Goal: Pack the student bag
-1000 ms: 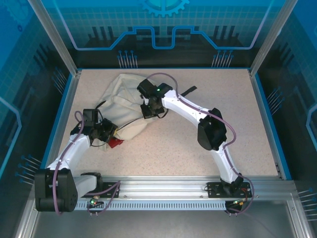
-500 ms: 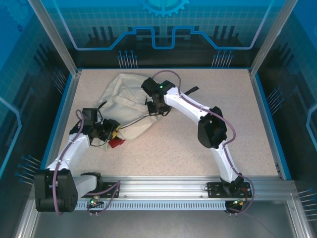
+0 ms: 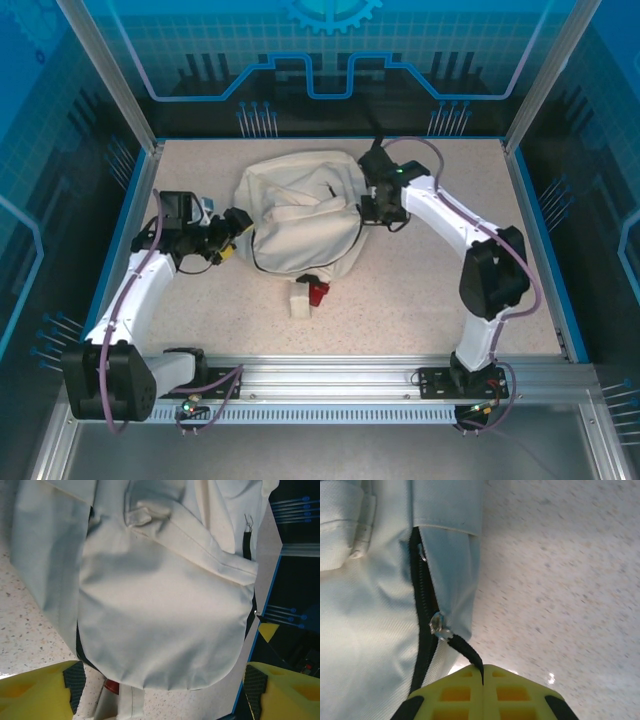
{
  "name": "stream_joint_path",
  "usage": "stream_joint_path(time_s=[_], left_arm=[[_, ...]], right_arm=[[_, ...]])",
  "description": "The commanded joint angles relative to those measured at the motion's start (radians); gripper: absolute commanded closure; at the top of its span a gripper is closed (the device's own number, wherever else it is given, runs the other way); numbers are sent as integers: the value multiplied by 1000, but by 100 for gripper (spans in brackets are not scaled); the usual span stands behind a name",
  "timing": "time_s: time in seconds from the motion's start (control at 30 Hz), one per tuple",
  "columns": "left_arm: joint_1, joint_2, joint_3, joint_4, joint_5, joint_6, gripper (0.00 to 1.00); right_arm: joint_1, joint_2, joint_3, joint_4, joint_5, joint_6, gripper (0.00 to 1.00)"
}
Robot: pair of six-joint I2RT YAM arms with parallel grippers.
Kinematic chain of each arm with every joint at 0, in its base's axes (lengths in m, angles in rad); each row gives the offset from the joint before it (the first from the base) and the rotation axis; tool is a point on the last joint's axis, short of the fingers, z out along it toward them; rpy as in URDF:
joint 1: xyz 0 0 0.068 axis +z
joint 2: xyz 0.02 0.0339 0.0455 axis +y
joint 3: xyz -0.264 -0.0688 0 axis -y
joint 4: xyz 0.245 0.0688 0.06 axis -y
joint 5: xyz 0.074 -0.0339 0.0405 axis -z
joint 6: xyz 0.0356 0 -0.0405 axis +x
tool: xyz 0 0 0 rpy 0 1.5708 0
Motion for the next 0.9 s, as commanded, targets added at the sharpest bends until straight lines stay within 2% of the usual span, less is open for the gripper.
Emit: stream_joint_path(time_s=[0.0, 0.2, 0.23, 0.3, 0.33, 0.43, 0.53, 0.7, 0.8, 0.87], left_arm=[[-31, 23, 43, -9, 25, 44, 13], [-147, 89, 105, 18, -18, 49, 9], [-173, 107, 115, 29, -25, 43, 9], [-219, 149, 137, 59, -35, 30, 8], [-245, 176, 156, 68, -43, 24, 8], [-333, 260, 232, 80, -90, 5, 9], [-416, 357, 321, 93, -154, -25, 12], [-523, 545, 502, 94, -227, -93, 25], [-587, 651, 635, 20, -376, -118, 35], [-617, 722, 721, -22, -434, -129, 39]], right_arm=[[-73, -102, -105, -14, 5, -53, 100], [-150, -197, -233, 21, -87, -44, 100], [-156, -207, -231, 21, -103, -34, 91], [-160, -225, -205, 26, -106, -23, 62], [-160, -237, -191, 34, -105, -17, 51], [-180, -255, -167, 94, -180, -3, 29], [-212, -225, -158, 172, -303, 9, 26], [-263, -153, -143, 231, -378, 55, 27], [-298, -130, -162, 279, -421, 80, 27], [-312, -115, -167, 296, -435, 82, 28]])
